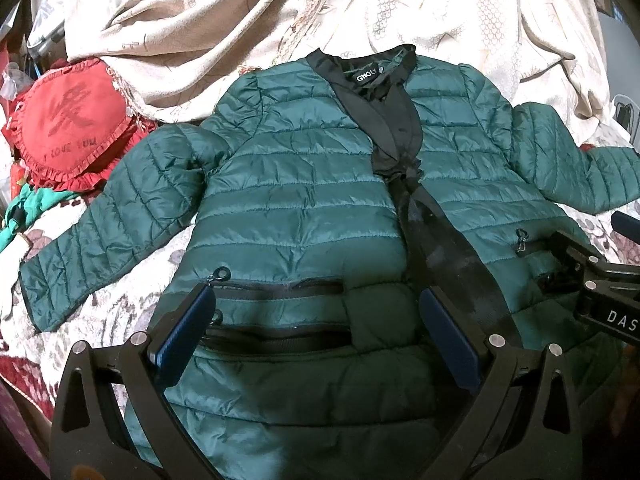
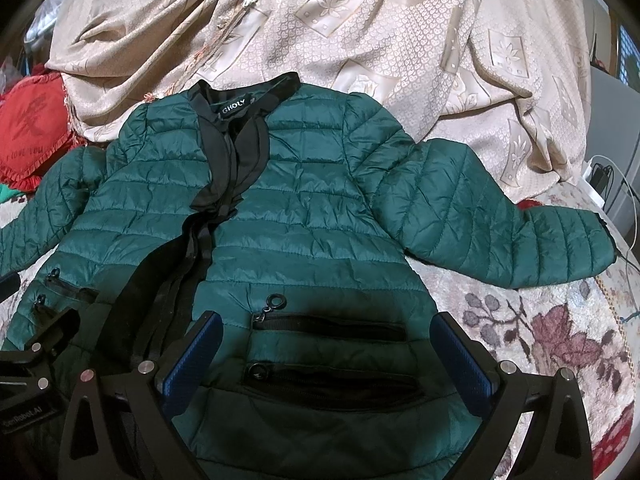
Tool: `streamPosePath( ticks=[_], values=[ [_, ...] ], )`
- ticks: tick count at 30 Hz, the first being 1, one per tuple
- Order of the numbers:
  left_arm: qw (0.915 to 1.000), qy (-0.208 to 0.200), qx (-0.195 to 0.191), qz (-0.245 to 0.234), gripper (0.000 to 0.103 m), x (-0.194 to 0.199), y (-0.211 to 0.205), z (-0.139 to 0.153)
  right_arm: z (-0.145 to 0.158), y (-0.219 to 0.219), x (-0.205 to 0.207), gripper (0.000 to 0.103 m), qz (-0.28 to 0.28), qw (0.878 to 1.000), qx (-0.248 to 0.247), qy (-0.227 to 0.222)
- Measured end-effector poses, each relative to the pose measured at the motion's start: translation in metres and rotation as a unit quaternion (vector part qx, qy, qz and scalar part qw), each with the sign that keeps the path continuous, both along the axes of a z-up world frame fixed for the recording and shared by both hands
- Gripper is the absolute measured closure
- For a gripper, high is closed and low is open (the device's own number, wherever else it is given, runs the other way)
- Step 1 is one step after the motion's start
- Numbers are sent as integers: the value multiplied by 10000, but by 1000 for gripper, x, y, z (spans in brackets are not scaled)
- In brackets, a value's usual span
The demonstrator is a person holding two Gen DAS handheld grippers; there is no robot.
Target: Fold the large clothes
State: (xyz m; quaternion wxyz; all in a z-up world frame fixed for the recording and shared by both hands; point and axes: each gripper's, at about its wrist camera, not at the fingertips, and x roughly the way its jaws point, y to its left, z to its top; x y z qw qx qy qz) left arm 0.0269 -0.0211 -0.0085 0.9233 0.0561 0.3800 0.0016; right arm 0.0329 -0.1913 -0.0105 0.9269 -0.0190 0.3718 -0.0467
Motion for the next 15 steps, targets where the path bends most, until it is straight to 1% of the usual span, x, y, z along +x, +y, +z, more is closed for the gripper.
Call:
streamPosePath(
  ticks=[15],
  values=[
    [10000,24,-47,3,0,1,-1,-2,-1,-1,-1,0,4,10000,10,-1]
  ],
)
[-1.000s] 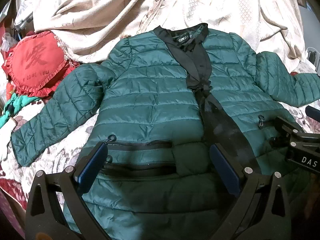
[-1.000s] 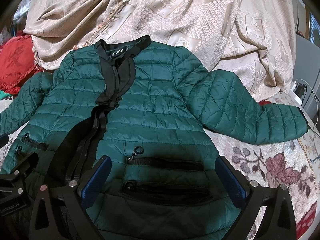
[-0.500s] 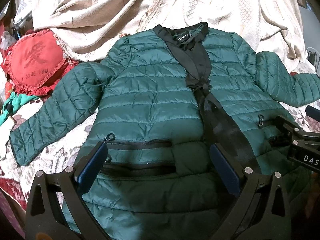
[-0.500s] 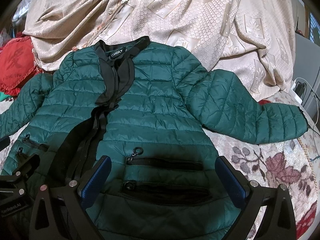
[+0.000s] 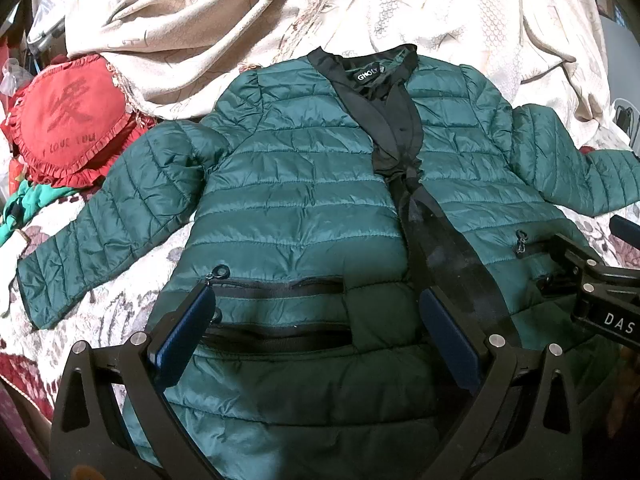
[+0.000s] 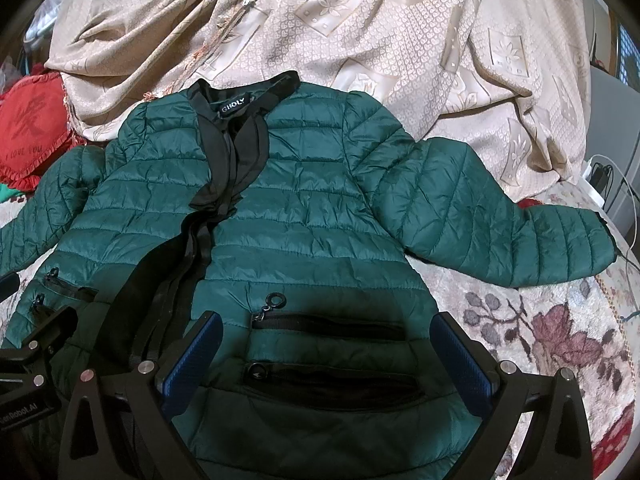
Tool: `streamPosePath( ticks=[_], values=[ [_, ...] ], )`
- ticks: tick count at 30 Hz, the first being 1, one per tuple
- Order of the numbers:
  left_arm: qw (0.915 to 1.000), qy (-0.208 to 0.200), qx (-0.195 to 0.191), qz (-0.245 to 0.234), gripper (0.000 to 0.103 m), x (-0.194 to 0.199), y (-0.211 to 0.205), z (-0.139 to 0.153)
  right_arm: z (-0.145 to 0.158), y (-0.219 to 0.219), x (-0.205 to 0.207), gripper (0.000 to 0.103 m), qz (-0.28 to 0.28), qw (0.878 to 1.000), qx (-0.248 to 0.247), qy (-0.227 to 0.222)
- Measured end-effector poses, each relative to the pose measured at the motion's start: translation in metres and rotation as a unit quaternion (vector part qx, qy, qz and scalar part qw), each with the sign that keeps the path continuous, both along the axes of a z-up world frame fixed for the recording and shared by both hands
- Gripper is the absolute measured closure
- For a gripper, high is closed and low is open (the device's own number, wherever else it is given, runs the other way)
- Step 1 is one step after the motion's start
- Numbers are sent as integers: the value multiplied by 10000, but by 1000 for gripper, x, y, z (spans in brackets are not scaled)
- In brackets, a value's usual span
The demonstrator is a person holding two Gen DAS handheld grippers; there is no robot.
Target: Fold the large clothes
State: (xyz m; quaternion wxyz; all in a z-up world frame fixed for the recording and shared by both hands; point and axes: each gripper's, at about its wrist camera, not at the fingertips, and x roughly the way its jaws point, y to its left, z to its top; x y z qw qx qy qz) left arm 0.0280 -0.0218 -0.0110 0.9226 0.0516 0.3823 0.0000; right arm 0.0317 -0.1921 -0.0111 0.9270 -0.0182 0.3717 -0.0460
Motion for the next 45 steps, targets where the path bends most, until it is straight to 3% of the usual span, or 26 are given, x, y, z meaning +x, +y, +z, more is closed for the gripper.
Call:
streamPosePath(
  ticks=[45],
  values=[
    [10000,94,-28,3,0,1,4,-3,4,-2,-6,0,-39,9998,24,-180]
  ],
)
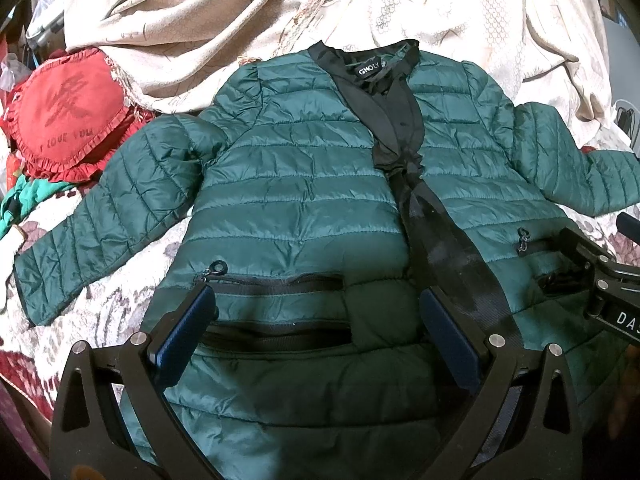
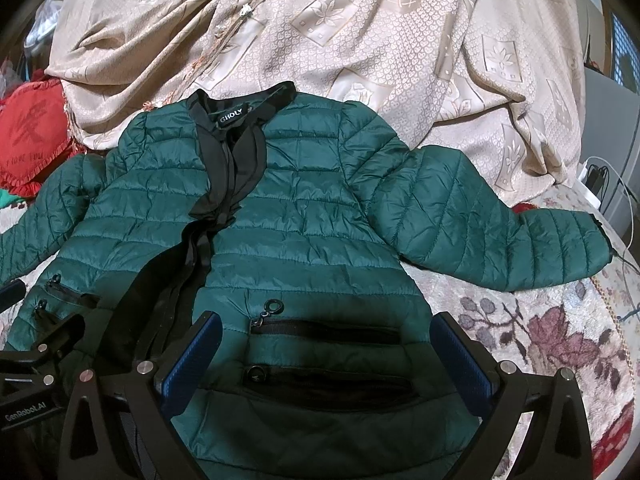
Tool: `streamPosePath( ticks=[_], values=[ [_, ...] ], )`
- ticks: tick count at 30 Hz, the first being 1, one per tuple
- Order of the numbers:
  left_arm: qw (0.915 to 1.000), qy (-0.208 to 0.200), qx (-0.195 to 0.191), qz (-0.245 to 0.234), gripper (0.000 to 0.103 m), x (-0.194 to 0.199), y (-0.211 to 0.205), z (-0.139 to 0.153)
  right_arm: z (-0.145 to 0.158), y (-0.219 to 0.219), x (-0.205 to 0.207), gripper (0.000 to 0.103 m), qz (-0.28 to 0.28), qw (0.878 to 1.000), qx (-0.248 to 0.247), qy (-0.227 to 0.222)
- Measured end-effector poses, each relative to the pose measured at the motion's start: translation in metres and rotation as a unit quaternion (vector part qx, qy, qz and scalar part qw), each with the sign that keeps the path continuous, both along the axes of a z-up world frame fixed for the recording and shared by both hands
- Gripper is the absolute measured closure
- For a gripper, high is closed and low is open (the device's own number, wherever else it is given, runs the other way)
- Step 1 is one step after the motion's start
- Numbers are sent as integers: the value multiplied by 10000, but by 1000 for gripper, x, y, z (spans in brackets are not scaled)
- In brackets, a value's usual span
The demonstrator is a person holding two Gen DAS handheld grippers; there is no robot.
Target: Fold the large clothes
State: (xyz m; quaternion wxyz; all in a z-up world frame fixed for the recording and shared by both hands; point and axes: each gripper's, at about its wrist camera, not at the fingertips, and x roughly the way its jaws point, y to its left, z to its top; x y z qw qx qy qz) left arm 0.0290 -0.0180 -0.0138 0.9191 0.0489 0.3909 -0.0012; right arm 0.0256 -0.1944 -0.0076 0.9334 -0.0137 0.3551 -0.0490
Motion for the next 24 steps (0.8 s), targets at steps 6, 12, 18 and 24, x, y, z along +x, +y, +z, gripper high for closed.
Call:
streamPosePath(
  ticks=[6,12,18,24],
  values=[
    [10000,-9,-28,34,0,0,0,1,0,0,0,0,7,10000,-20,4],
    [9990,-17,-360,264,0,4,17,5,-5,-3,3,0,-38,10000,-3,69],
    [9944,-196,-737,734,0,20,83,23,-5,-3,4,0,-85,9999,-30,124],
    [9810,-414,-476,1837,0,15,205,21,-5,1,5,0,-33,9999,-104,132]
  ],
)
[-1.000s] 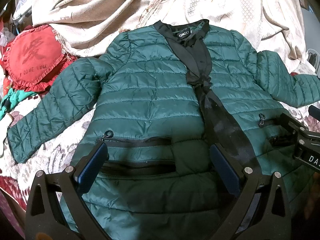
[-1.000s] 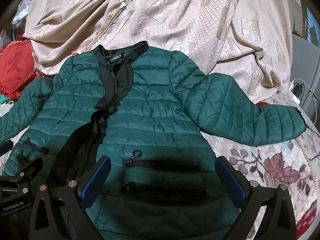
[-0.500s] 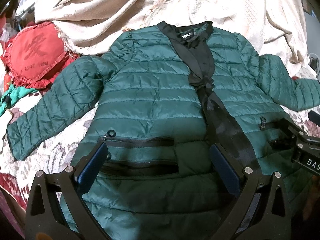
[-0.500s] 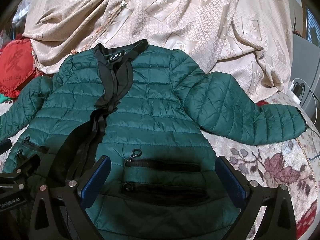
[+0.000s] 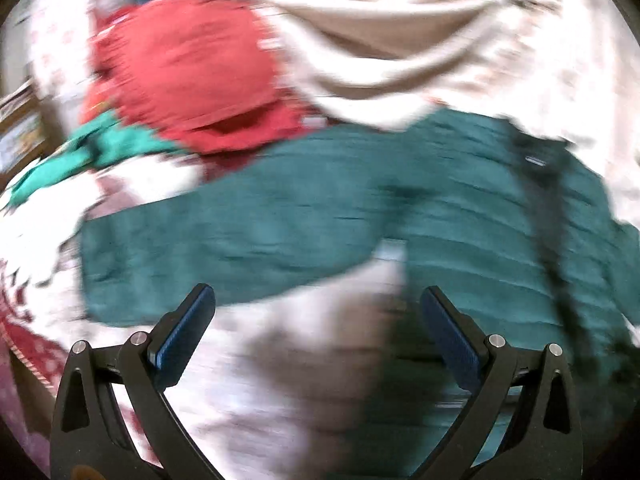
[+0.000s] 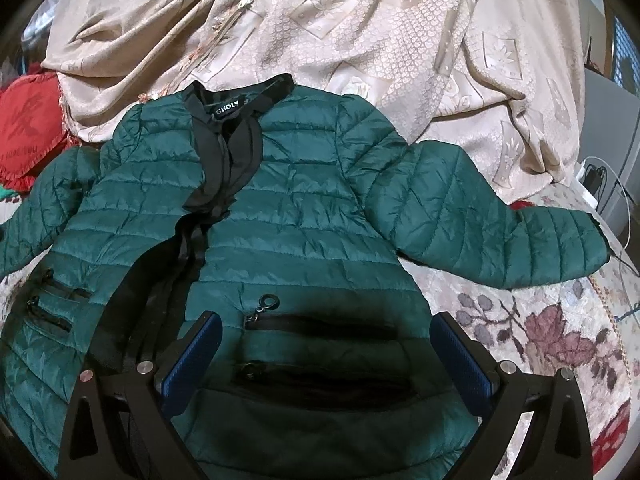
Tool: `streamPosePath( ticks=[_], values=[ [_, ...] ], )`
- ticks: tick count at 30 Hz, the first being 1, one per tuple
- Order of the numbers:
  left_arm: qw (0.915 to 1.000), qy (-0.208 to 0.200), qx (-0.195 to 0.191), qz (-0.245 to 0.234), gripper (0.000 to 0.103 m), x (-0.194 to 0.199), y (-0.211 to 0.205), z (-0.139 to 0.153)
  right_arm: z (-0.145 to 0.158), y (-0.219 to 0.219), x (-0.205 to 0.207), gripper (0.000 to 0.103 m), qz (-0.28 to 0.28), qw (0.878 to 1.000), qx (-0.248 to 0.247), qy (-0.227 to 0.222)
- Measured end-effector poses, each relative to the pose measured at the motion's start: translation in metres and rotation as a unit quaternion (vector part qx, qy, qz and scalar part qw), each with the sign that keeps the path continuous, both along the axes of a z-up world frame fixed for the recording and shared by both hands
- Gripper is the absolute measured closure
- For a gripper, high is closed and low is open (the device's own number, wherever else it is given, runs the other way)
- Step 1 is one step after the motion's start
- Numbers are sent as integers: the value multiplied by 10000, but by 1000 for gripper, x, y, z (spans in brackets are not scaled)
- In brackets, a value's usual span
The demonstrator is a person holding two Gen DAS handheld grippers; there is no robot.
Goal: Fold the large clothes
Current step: 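Grasp the cuff of the sleeve nearest the left tool, then lift the held sleeve and fold it across the jacket toward the right tool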
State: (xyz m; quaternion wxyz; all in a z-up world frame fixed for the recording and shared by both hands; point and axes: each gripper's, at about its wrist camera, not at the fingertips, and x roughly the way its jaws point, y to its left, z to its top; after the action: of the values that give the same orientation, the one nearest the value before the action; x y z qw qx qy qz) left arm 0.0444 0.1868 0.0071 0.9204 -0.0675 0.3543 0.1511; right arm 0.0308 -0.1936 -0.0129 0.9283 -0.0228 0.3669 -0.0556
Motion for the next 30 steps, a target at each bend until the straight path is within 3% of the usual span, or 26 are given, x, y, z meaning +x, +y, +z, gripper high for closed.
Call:
streamPosePath(
  ticks=[4,8,13,15,18,21,22,23,24,26,30],
  values=[
    [9940,290,114,1044,3,-19,76,-26,-1,0,2,0,31,10000,36,36],
    [9841,442,-566,1624,6,-35,124,-52,-4,1,5,0,69,9999,44,124],
    [9751,174,-1380,1726,6,-29,155,-68,-5,-3,5,0,32,9998,133,164],
    [9611,-51,-2052,1848,6,-27,182,-79,-6,-4,6,0,19,9997,158,188],
    [9376,-533,-2744,2068,0,-32,202,-85,-8,-4,8,0,2,9995,175,249],
    [9285,-643,-2928,2190,2,-37,203,-83,-11,-5,10,0,-6,9993,198,309],
    [9268,-703,-2946,2221,21,-38,203,-83,-12,-5,11,0,-19,9993,204,324],
    [9268,-646,-2925,2265,57,-42,202,-82,-12,-6,11,0,-32,9992,208,331],
    [9267,-561,-2974,2226,76,-44,204,-83,-12,-6,12,0,-39,9992,216,337],
    [9273,-600,-3003,2151,84,-48,202,-78,-11,-6,12,0,-34,9991,224,348],
    [9459,-841,-2608,1737,87,-49,180,-39,1,-8,8,0,-35,9994,162,318]
  ],
)
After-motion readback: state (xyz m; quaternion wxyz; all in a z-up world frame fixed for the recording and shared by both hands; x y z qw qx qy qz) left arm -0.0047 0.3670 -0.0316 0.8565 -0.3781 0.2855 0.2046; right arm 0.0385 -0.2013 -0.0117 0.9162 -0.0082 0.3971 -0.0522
